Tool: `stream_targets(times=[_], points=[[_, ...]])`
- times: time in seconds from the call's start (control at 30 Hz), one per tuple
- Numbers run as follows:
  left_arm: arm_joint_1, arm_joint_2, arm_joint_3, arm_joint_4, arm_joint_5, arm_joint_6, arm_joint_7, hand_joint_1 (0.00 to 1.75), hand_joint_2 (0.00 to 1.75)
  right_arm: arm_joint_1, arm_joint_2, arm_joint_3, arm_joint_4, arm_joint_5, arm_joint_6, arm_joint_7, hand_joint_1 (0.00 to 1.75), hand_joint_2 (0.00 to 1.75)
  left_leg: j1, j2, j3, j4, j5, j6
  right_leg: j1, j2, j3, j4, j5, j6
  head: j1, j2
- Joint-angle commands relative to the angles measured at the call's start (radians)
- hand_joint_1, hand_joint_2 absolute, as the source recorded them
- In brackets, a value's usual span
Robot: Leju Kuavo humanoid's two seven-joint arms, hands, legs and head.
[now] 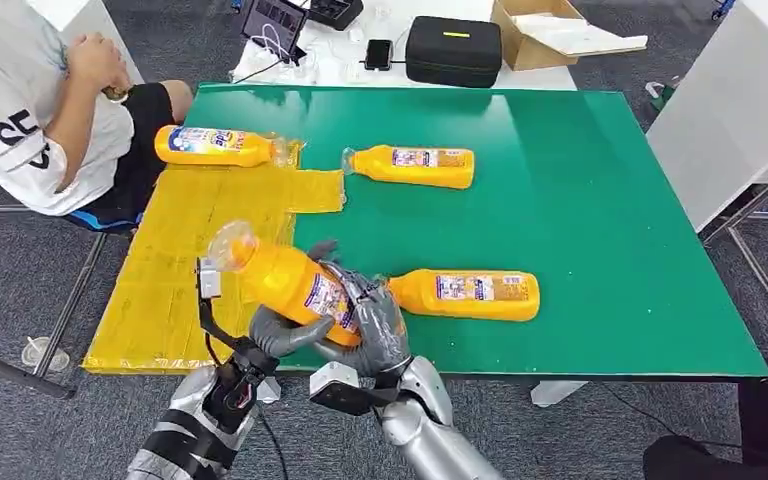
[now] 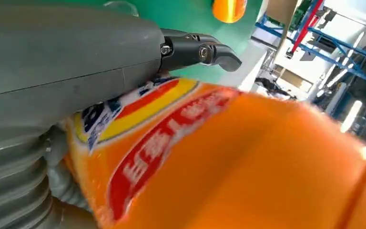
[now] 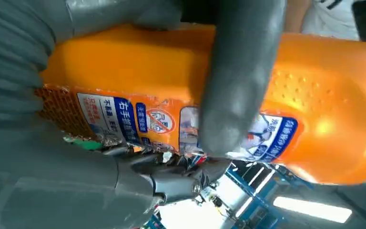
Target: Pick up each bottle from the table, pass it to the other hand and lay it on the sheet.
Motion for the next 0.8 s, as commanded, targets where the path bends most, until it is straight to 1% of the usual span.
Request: stream_targets(times=[0.03,0.1,0.2,0.23,0.3,0.33,0.37,0.4,0.43,0.47,0.5,0.53,0.57,0.6,0.7,0.73,0.8], points=[[-0.030,0.003,-0.003,0.043,0.078,-0.037,0.041,0.00,1.75,-0.052,0.009,0.052,0.204,-0.025,0.021,-0.004,1.75,1.75,0.000,0.001,0.005,-0.001,-0.001,0.001,0.001,0.000,0.005,-0.001,-0.001,-0.001,0.000,0.000],[-0.025,0.001,0.002,0.036,0.090,-0.046,0.039,0.00,1.75,-0.054,0.008,0.050,0.208,-0.025,0.025,0.008,1.75,1.75,0.000,0.000,0.003,-0.001,-0.001,0.001,0.000,-0.001,0.002,-0.001,-0.001,-0.001,0.000,0.000],[-0.012,0.004,0.001,0.014,0.104,-0.048,0.051,0.00,1.75,-0.052,0.003,0.041,0.211,-0.033,0.035,0.011,1.75,1.75,0.000,0.000,0.003,-0.001,-0.001,0.001,0.000,-0.001,0.002,-0.001,-0.001,-0.001,0.000,0.000],[-0.010,0.006,0.000,0.009,0.105,-0.047,0.053,0.00,1.75,-0.052,0.003,0.039,0.213,-0.034,0.035,0.008,1.75,1.75,0.000,0.001,0.005,-0.001,-0.002,0.001,0.001,-0.001,0.005,-0.001,-0.002,-0.001,0.000,0.000],[-0.008,0.005,0.001,0.006,0.109,-0.045,0.053,0.00,1.75,-0.053,0.004,0.036,0.216,-0.034,0.034,0.012,1.75,1.75,0.000,0.000,0.003,-0.001,-0.001,0.001,0.000,-0.001,0.002,-0.001,-0.001,-0.001,0.000,0.000],[-0.004,0.002,0.005,0.002,0.115,-0.041,0.054,0.00,1.75,-0.055,0.003,0.034,0.223,-0.031,0.036,0.022,1.75,1.75,0.000,0.000,0.005,-0.001,-0.002,0.002,0.000,-0.001,0.005,-0.001,-0.002,-0.001,0.000,0.000],[-0.002,0.000,0.007,-0.002,0.111,-0.027,0.054,0.00,1.75,-0.055,0.005,0.030,0.227,-0.033,0.036,0.025,1.75,1.75,0.000,0.000,0.003,0.000,-0.001,0.001,0.001,-0.001,0.003,-0.001,-0.001,-0.001,0.000,0.000],[0.001,-0.001,0.009,-0.008,0.104,-0.021,0.046,0.00,1.75,-0.057,0.006,0.028,0.230,-0.030,0.034,0.024,1.75,1.75,0.000,0.000,0.006,-0.001,-0.002,0.002,0.001,-0.002,0.006,-0.001,-0.002,-0.001,0.000,0.000],[0.002,-0.002,0.005,-0.008,0.088,-0.006,0.046,0.00,1.75,-0.060,0.007,0.028,0.237,-0.027,0.037,0.029,1.75,1.75,0.000,0.000,0.004,0.000,-0.001,0.001,0.000,-0.002,0.004,-0.001,-0.001,-0.001,0.000,0.000],[0.002,-0.001,-0.001,-0.008,0.066,0.010,0.038,0.00,1.75,-0.061,0.010,0.025,0.237,-0.028,0.036,0.029,1.75,1.75,0.000,0.000,0.006,-0.001,-0.002,0.002,0.001,-0.002,0.006,-0.001,-0.002,-0.001,0.000,0.000],[0.000,-0.001,-0.008,0.000,0.038,0.024,0.026,0.00,1.75,-0.066,0.013,0.023,0.241,-0.027,0.036,0.033,1.75,1.75,0.000,0.000,0.005,0.000,-0.001,0.001,0.001,-0.001,0.004,-0.001,-0.002,-0.001,0.000,0.000],[-0.002,-0.003,-0.011,0.000,-0.013,0.053,-0.014,0.00,1.75,-0.070,0.016,0.020,0.241,-0.027,0.034,0.040,1.75,1.75,0.000,-0.001,0.003,0.000,-0.001,0.001,0.000,-0.002,0.003,0.000,-0.001,-0.001,0.000,0.000],[-0.003,-0.009,-0.007,0.008,-0.014,0.061,-0.014,0.00,1.75,-0.072,0.018,0.017,0.240,-0.030,0.038,0.041,1.75,1.75,0.000,-0.001,0.005,0.000,-0.002,0.001,0.001,-0.002,0.005,0.000,-0.002,-0.001,0.000,0.000],[-0.007,-0.013,-0.007,0.014,-0.049,0.097,-0.023,0.00,1.75,-0.076,0.021,0.019,0.241,-0.025,0.037,0.051,1.75,1.75,0.000,-0.001,0.002,0.000,-0.001,0.001,0.001,-0.002,0.002,0.000,-0.001,-0.001,0.000,0.000],[-0.010,-0.021,-0.008,0.019,-0.076,0.116,-0.033,0.00,1.75,-0.078,0.025,0.021,0.241,-0.024,0.039,0.057,1.75,1.75,0.000,0.000,0.003,0.000,-0.001,0.001,0.000,-0.002,0.002,0.000,-0.001,-0.001,0.000,0.000],[-0.010,-0.024,-0.006,0.019,-0.084,0.122,-0.038,0.00,1.75,-0.078,0.025,0.021,0.241,-0.024,0.039,0.059,1.75,1.75,-0.001,0.001,0.005,0.000,-0.002,0.002,0.000,-0.001,0.004,0.000,-0.002,-0.001,0.000,0.000],[-0.011,-0.028,-0.002,0.020,-0.107,0.142,-0.048,0.00,1.75,-0.077,0.026,0.021,0.241,-0.027,0.040,0.061,1.75,1.75,0.000,0.000,0.002,0.000,-0.001,0.001,0.000,-0.001,0.002,0.000,-0.001,-0.001,0.000,0.000]])
